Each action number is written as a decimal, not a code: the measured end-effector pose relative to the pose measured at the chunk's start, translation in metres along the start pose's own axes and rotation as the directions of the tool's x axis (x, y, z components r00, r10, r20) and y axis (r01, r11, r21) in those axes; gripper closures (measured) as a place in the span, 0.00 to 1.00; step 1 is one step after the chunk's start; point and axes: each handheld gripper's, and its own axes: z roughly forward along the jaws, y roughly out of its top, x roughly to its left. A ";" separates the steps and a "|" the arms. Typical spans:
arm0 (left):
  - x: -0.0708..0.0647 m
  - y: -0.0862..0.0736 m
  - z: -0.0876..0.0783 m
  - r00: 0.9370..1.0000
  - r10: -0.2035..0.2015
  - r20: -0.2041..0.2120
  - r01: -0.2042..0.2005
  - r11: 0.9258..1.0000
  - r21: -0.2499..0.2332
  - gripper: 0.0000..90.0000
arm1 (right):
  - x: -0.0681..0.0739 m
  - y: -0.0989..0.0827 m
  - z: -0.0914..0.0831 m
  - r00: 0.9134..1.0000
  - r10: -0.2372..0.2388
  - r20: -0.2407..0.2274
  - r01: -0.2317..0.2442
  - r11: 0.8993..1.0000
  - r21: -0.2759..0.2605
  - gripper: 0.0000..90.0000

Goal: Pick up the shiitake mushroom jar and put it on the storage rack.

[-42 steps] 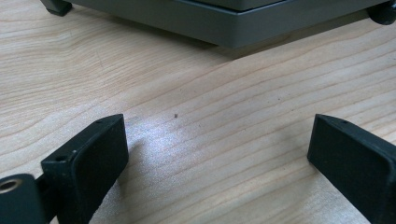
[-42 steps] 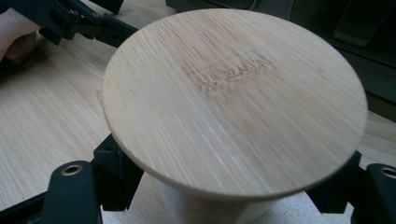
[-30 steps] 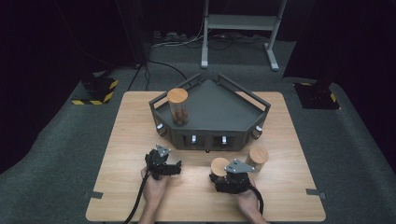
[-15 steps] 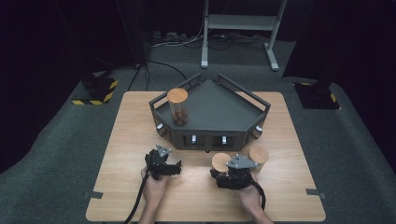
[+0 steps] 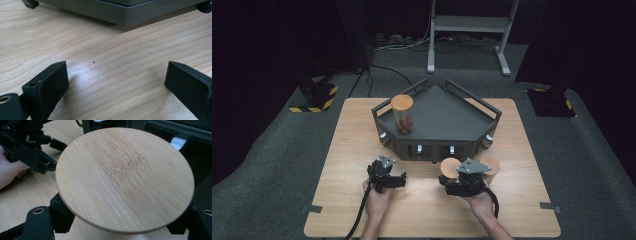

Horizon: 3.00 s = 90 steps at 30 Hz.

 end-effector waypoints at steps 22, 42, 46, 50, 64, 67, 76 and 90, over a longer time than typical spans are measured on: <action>0.000 0.000 0.000 1.000 0.000 0.000 0.000 1.000 0.000 0.05 | -0.012 0.038 -0.013 1.000 0.005 0.004 -0.005 1.000 -0.016 0.28; 0.000 0.000 0.000 1.000 0.000 -0.001 0.000 1.000 0.001 0.05 | -0.021 0.081 -0.020 1.000 0.019 -0.001 -0.019 0.999 -0.034 0.28; 0.000 0.000 0.000 1.000 -0.004 -0.001 0.004 1.000 -0.003 0.05 | -0.024 0.089 -0.019 1.000 0.022 0.009 -0.022 0.999 -0.037 0.28; 0.000 0.000 0.000 1.000 0.000 -0.001 0.000 1.000 0.001 0.05 | -0.028 0.096 -0.020 0.999 0.020 0.024 -0.019 0.999 -0.040 0.28; 0.000 0.000 0.000 1.000 0.001 0.000 -0.001 1.000 0.002 0.05 | -0.043 0.125 -0.014 0.996 0.057 0.068 -0.054 0.998 -0.044 0.28; 0.000 0.000 0.000 1.000 0.002 0.001 -0.002 1.000 0.003 0.05 | -0.044 0.132 -0.010 0.995 0.054 0.079 -0.051 0.998 -0.041 0.28; 0.000 0.000 0.000 1.000 0.000 0.000 0.000 1.000 0.000 0.05 | -0.048 0.148 0.000 0.993 0.055 0.104 -0.052 0.998 -0.032 0.28; 0.000 0.000 0.000 1.000 0.001 0.000 -0.001 1.000 0.002 0.05 | -0.056 0.155 0.027 0.989 0.075 0.128 -0.077 0.997 0.007 0.28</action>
